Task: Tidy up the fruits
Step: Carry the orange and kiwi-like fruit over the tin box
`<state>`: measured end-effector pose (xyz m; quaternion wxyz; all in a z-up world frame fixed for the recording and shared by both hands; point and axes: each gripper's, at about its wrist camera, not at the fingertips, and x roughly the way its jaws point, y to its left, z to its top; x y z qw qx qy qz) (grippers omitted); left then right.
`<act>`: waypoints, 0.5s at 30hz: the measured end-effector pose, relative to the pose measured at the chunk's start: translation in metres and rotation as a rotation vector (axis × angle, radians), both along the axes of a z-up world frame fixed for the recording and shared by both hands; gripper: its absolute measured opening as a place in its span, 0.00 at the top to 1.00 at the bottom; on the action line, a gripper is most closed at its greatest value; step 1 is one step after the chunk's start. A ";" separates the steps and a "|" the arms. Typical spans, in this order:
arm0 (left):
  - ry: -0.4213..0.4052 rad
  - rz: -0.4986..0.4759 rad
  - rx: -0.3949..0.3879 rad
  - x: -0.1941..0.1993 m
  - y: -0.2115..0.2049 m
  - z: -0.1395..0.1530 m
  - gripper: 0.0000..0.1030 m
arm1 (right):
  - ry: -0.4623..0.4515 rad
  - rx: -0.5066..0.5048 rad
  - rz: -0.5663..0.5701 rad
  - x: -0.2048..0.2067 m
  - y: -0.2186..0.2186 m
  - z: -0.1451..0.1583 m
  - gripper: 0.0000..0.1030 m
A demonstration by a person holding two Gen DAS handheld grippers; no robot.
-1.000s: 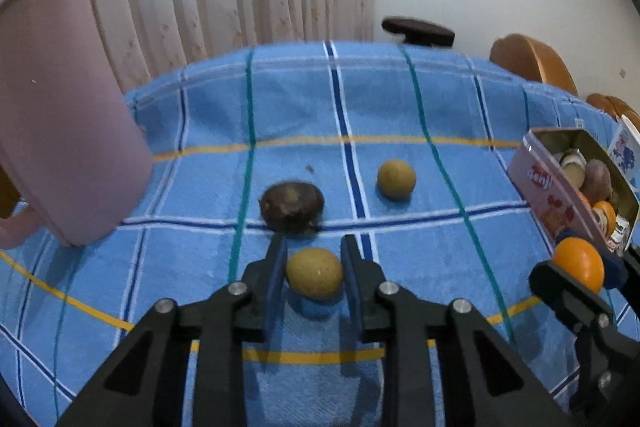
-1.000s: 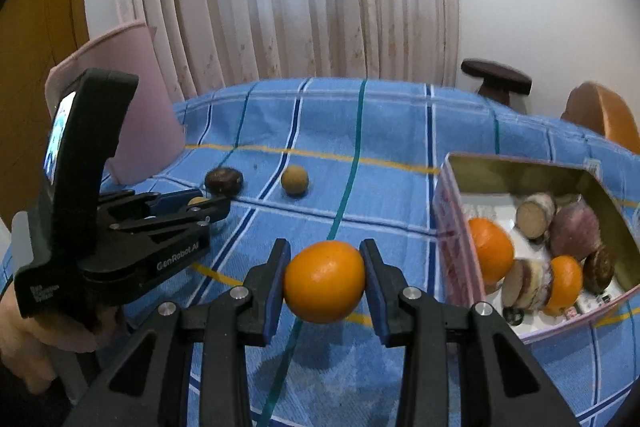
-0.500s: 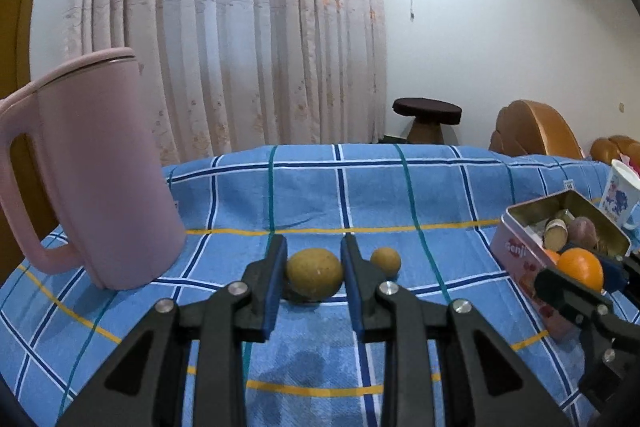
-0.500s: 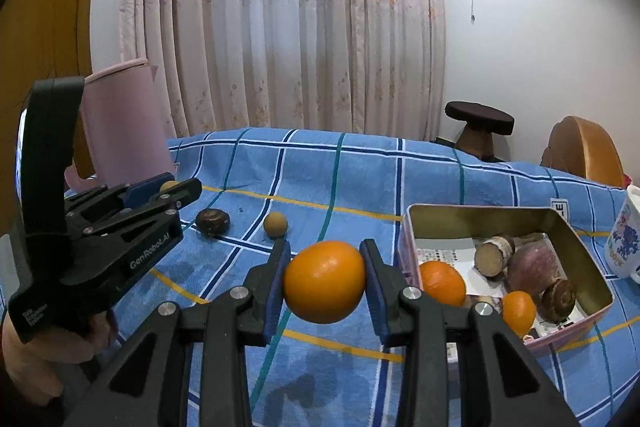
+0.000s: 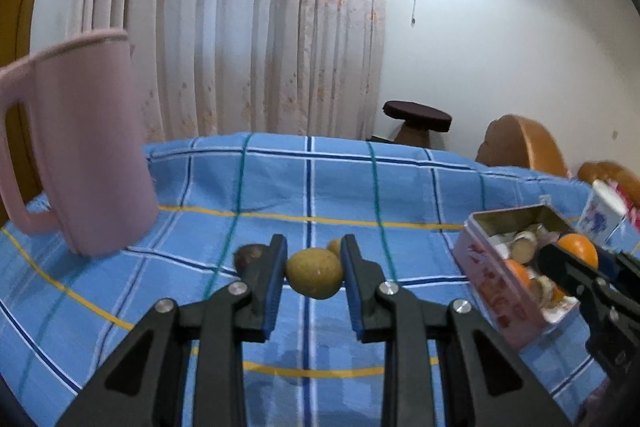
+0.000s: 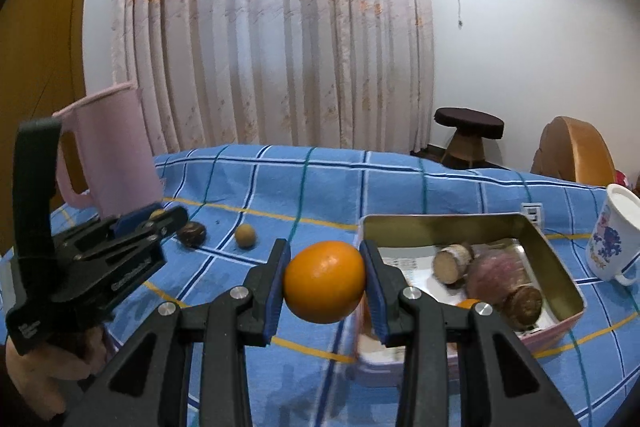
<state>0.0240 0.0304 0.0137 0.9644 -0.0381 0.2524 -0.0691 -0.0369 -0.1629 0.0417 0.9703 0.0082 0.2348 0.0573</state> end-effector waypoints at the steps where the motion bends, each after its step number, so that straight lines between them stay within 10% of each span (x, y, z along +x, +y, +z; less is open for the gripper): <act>1: 0.005 0.000 -0.014 0.000 0.000 0.001 0.72 | -0.003 0.008 -0.005 0.000 -0.005 0.001 0.63; 15: 0.008 -0.118 -0.020 -0.011 -0.069 0.007 0.72 | -0.060 0.060 -0.192 -0.006 -0.101 0.018 0.63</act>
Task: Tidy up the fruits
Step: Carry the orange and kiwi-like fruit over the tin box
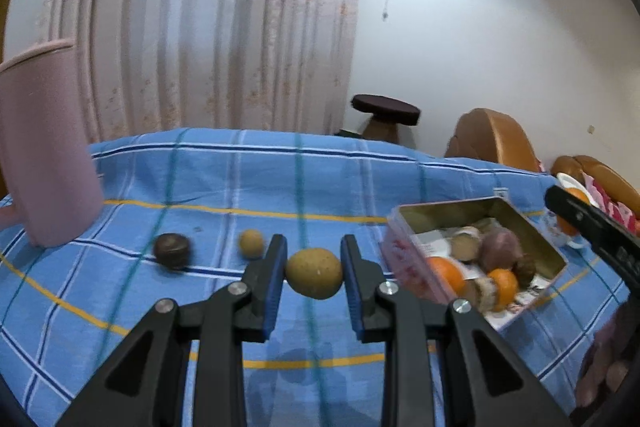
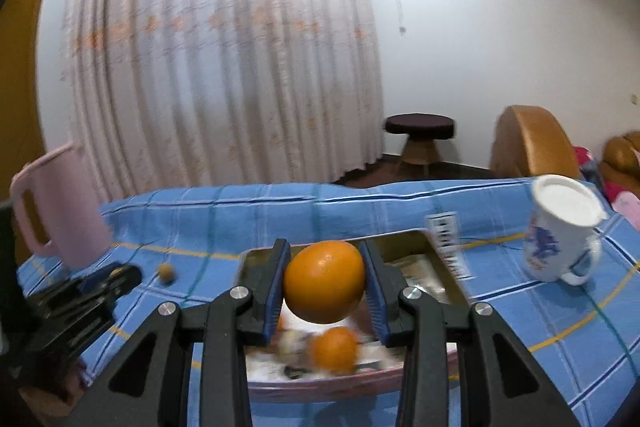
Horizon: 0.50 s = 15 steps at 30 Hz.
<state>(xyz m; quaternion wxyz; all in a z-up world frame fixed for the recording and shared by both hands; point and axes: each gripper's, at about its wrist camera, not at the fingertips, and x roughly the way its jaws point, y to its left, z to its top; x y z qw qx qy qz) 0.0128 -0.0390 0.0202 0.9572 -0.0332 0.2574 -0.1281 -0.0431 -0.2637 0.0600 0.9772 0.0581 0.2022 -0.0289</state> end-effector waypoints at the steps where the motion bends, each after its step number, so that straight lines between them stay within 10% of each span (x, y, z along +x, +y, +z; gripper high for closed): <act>1: -0.004 -0.015 -0.002 -0.001 -0.006 0.002 0.72 | 0.000 0.006 -0.020 0.001 -0.010 0.000 0.63; 15: -0.013 -0.174 0.048 0.012 -0.107 0.014 0.72 | 0.021 -0.004 -0.175 0.008 -0.081 -0.004 0.63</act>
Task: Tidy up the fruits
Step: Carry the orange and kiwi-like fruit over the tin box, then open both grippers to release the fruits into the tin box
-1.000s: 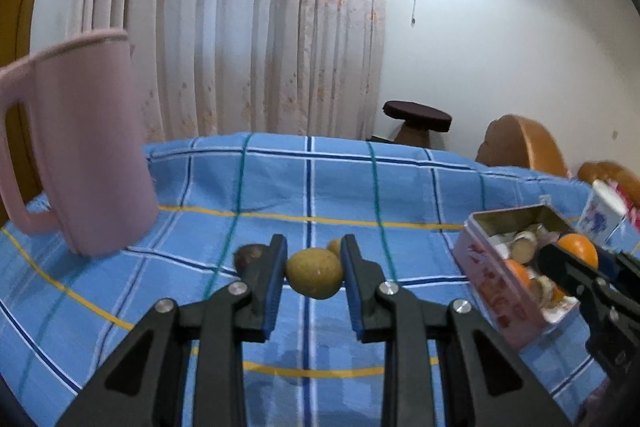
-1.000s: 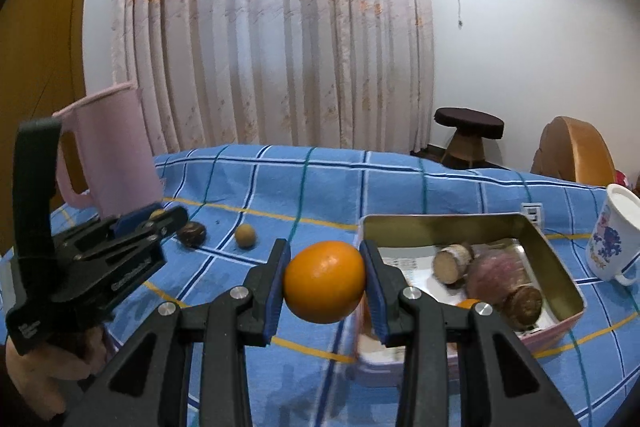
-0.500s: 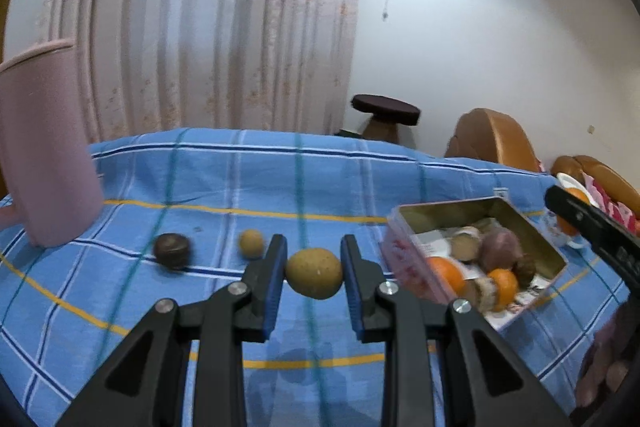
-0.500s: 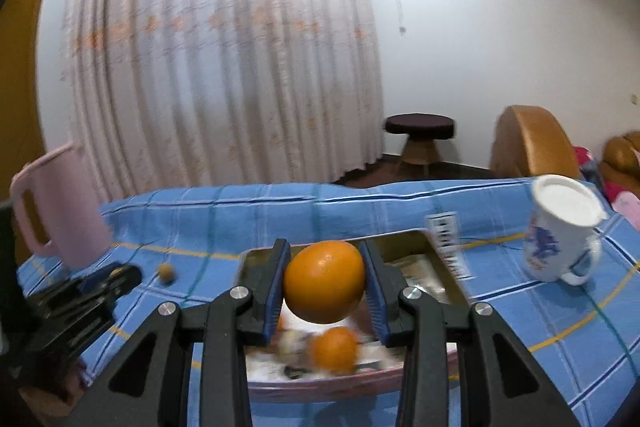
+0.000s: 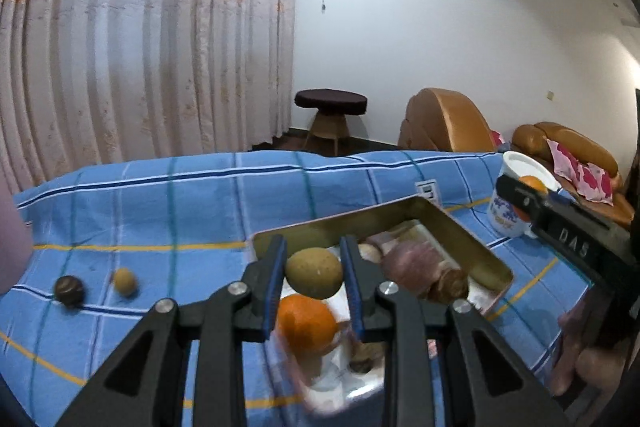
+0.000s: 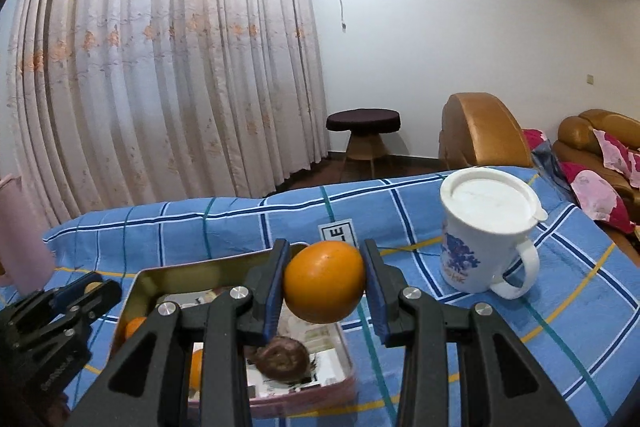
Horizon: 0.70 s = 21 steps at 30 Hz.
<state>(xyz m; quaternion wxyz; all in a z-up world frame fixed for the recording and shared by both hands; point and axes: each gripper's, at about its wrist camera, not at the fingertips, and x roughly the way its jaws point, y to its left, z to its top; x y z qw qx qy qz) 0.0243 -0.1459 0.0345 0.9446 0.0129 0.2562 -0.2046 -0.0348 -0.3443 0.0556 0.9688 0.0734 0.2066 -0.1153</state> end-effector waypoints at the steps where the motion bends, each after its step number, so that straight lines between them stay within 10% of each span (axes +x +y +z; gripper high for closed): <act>1: 0.001 0.001 0.002 0.003 -0.005 0.000 0.72 | 0.001 0.000 0.001 0.002 -0.001 -0.001 0.63; 21: 0.062 0.032 0.077 0.023 -0.038 -0.022 0.72 | 0.194 0.133 0.170 0.057 0.006 -0.046 0.63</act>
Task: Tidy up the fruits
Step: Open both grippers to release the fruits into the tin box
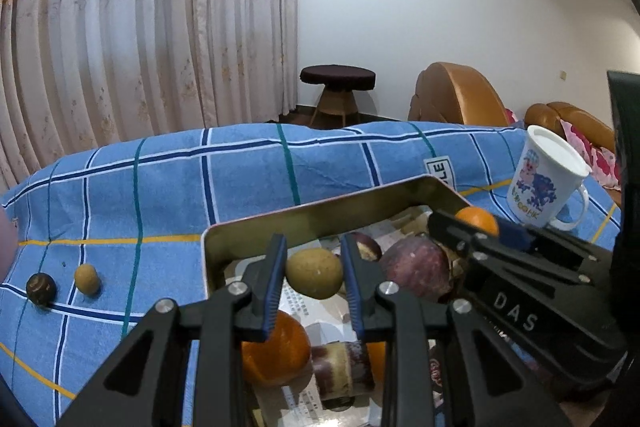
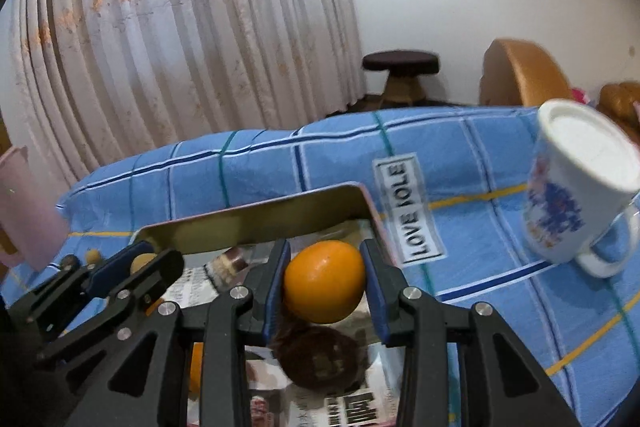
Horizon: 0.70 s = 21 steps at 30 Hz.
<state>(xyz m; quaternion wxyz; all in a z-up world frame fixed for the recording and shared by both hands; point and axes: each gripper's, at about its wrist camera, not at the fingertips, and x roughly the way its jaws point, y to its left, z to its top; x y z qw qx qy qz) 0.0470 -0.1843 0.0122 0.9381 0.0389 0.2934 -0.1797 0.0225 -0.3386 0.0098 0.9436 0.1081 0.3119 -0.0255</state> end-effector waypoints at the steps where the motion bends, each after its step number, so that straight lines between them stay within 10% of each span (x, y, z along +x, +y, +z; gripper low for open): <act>1: 0.000 0.001 0.003 0.000 0.000 0.000 0.72 | -0.002 0.027 0.015 0.000 -0.001 -0.001 0.62; 8: 0.013 0.024 -0.001 0.003 0.002 -0.001 0.68 | 0.002 0.134 0.051 -0.001 -0.005 -0.002 0.46; 12: 0.012 0.037 -0.003 0.000 0.005 0.000 0.34 | -0.044 0.207 0.046 -0.008 -0.015 0.002 0.37; 21: -0.052 0.059 -0.057 -0.015 0.020 0.014 0.03 | -0.171 0.196 -0.058 -0.032 -0.028 0.020 0.37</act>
